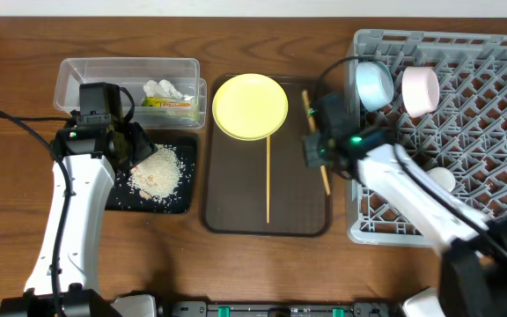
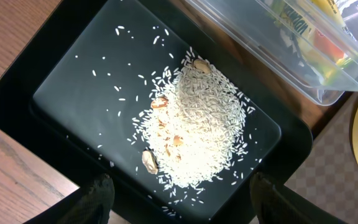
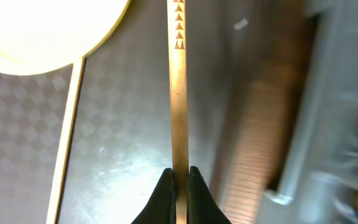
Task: Sort waste into correct bins and load items into the dishwasher rack
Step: 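Drop the chopstick into the rack slots and open the gripper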
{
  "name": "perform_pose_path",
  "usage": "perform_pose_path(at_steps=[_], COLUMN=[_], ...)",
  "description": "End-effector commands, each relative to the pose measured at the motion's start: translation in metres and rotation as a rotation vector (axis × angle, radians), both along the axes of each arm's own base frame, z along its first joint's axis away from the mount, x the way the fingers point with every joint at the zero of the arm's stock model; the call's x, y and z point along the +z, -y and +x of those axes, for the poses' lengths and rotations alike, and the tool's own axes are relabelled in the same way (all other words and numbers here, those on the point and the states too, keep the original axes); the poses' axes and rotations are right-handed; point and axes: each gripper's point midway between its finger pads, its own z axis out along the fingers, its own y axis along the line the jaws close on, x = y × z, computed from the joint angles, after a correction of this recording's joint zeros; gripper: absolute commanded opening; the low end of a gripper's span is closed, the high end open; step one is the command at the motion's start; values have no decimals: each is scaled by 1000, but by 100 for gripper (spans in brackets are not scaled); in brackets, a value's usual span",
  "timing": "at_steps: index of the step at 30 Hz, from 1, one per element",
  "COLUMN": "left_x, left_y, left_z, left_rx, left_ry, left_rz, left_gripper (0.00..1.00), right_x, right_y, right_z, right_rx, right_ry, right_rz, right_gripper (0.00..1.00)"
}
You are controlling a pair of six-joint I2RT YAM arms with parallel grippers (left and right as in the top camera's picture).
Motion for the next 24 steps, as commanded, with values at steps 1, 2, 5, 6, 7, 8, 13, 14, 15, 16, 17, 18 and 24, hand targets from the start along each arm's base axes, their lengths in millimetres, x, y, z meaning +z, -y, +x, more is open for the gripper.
perform_pose_path(at_steps=[1, 2, 5, 6, 7, 8, 13, 14, 15, 16, 17, 18, 24], left_x=[-2, -2, -2, -2, -2, -2, -2, -2, -2, -2, -2, -2, -2], left_y=[-1, -1, -1, -1, -1, -1, -1, -1, -1, -1, -1, -1, -1], left_z=[-2, -2, -2, -2, -2, -2, -1, -1, -1, -2, -2, -2, -2], left_rx=[14, 14, 14, 14, 14, 14, 14, 14, 14, 14, 14, 14, 14], left_ry=[-5, -5, -5, -5, -5, -4, -4, -4, -4, -4, -4, -4, -4], left_rz=[-3, -3, -3, -3, -3, -3, -2, -2, -2, -3, -3, -3, -3], left_gripper=[73, 73, 73, 73, 73, 73, 73, 73, 73, 73, 73, 73, 73], right_x=[31, 37, 47, 47, 46, 44, 32, 29, 26, 23, 20, 16, 1], right_y=[28, 37, 62, 69, 76, 82, 100, 100, 101, 101, 101, 102, 103], right_z=[4, 3, -3, -5, -8, -11, -22, -24, -25, -27, -28, -29, -31], right_rx=[-54, -76, -133, -150, -167, -181, -238, -239, -239, -239, -238, -238, -239], right_ry=[65, 73, 65, 54, 40, 24, -57, -69, -82, -92, -104, -113, -157], right_rz=[11, 11, 6, 2, -4, -9, -30, -34, -39, -43, -47, -50, -69], right_gripper=[1, 1, 1, 1, 1, 1, 1, 1, 1, 2, 2, 2, 10])
